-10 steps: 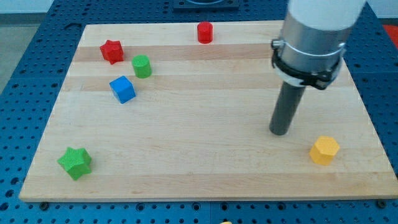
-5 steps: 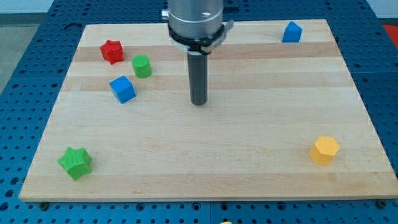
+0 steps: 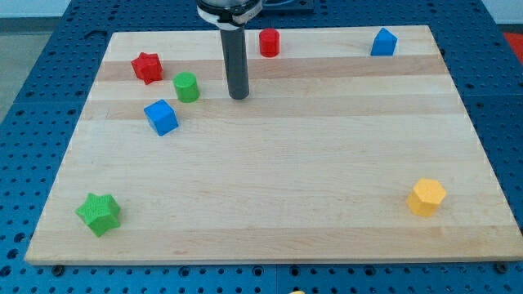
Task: Nudge the green circle left a bit
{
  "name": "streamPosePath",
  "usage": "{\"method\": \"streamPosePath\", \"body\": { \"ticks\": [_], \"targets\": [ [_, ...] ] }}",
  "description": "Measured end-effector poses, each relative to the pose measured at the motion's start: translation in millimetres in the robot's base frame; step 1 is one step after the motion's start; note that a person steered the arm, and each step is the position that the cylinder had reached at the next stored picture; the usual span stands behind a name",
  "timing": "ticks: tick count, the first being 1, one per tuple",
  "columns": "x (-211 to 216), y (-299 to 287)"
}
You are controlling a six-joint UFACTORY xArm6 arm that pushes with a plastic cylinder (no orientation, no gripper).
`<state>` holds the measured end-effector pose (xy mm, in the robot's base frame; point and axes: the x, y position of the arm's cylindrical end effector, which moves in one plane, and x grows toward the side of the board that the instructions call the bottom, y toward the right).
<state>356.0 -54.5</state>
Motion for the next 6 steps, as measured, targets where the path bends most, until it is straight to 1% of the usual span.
{"method": "streamPosePath", "body": {
  "ticks": [3,5,6],
  "targets": [
    [-30.0,0.5],
    [-40.3,-2.4],
    [-42.7,-19.2]
  ]
}}
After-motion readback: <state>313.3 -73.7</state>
